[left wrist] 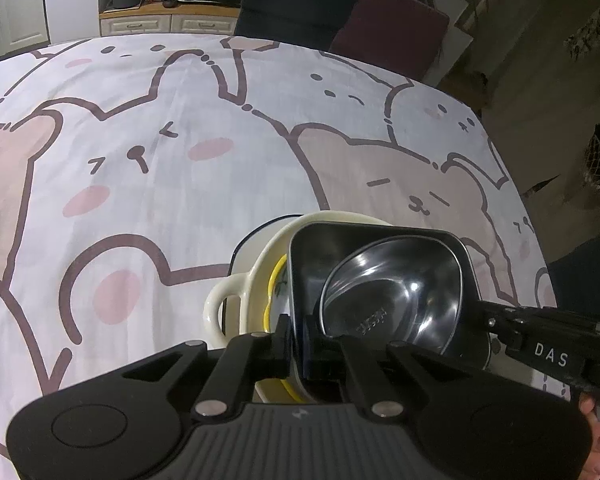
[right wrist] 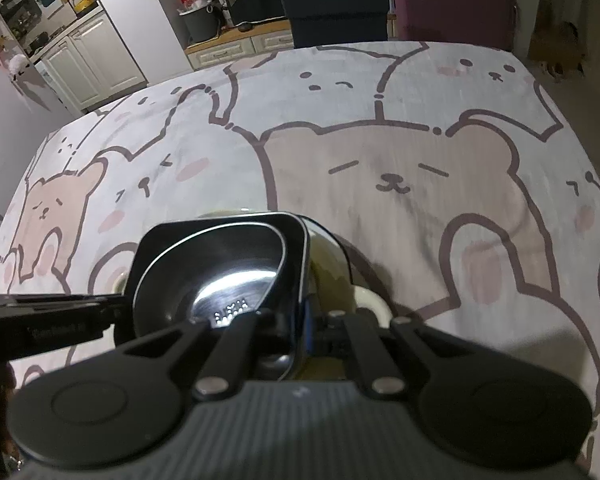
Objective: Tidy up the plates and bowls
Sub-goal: 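Lower the square container into the cream bowl with both grippers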
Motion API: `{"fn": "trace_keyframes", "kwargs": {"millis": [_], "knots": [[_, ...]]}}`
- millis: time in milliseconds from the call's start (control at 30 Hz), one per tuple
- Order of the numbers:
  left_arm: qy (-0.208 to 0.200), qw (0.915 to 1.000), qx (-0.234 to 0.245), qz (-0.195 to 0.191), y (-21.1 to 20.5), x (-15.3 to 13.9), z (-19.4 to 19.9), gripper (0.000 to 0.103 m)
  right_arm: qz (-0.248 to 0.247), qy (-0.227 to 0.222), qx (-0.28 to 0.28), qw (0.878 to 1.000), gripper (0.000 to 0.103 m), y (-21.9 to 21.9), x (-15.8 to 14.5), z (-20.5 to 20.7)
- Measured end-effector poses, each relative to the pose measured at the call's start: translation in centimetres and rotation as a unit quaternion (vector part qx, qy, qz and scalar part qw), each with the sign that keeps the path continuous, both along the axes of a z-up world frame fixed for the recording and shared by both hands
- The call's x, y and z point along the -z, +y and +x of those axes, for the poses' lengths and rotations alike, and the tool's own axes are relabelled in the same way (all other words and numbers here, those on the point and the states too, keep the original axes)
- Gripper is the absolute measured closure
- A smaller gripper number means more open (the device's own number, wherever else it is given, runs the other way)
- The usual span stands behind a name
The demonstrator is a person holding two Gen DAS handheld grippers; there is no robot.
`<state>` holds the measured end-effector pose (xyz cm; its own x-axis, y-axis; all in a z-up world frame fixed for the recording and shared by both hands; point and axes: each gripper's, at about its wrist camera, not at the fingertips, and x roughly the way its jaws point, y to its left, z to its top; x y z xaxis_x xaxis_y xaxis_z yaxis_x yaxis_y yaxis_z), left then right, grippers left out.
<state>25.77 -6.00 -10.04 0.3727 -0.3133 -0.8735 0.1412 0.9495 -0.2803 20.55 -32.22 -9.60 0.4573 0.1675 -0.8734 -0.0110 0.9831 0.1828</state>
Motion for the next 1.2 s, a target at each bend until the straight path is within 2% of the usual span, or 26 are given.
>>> {"fn": "trace_keyframes", "kwargs": {"millis": [900, 1200], "knots": [[0.002, 0.9999, 0.01, 0.006, -0.06, 0.23, 0.02, 0.098, -0.004, 0.017, -0.003, 1.0, 0.097, 0.29, 0.94, 0.39], [-0.006, 0.9999, 0.009, 0.004, 0.16, -0.19, -0.25, 0.095, -0.006, 0.015, -0.002, 1.0, 0.095, 0.22, 0.8, 0.27]]}}
